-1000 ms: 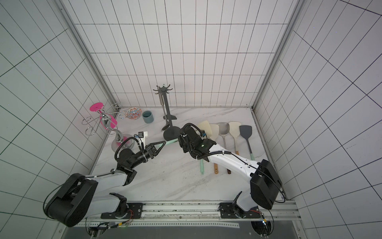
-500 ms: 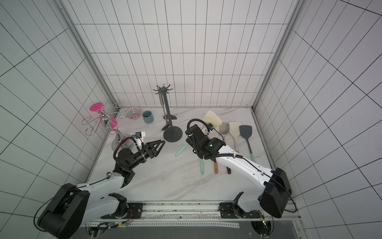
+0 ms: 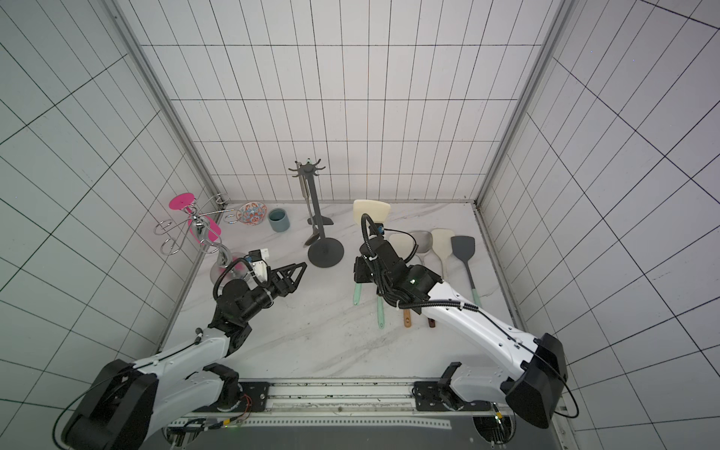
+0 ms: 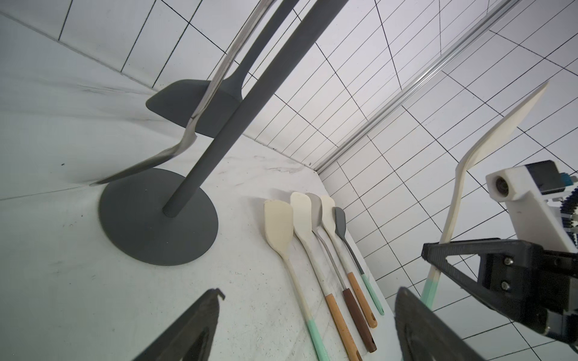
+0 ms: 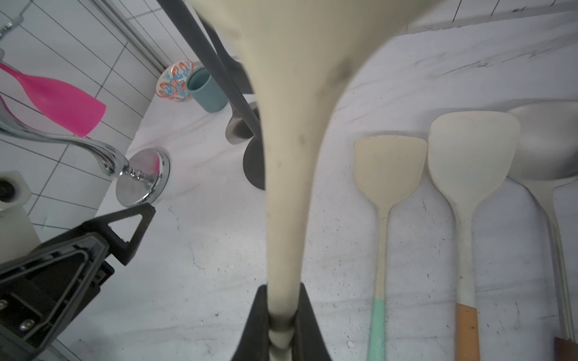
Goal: Take the spatula off the kitchen utensil rack
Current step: Place the spatula at the center of the board.
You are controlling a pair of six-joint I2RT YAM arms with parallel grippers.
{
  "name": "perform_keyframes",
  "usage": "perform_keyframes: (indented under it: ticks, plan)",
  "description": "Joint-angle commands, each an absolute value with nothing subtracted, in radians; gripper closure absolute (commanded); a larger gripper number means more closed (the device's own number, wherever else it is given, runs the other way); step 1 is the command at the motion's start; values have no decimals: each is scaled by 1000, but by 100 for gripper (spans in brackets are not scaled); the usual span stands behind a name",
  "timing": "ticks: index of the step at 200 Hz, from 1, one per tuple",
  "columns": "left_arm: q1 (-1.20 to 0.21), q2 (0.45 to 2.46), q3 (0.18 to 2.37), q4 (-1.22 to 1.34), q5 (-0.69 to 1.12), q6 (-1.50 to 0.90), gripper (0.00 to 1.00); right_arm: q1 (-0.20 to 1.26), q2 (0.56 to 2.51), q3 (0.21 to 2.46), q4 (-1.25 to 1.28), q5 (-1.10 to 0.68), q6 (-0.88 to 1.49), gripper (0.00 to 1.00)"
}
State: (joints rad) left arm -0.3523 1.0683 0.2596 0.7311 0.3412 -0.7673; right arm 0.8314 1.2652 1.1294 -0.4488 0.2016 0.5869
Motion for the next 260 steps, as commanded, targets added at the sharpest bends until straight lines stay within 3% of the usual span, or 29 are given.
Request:
perform_keyframes:
  ticks: [1,102,260]
  plan:
    - [-350,1035,254,676,277,-752,11,830,1317,1082,-480,140,526,100]
    - [-338,1021,250,664,271,-759,11,824,1721,1328,-687,161,671,100]
    - [-325,994,244,663,278,-768,11,801,1972,1438,-684,55,717,99]
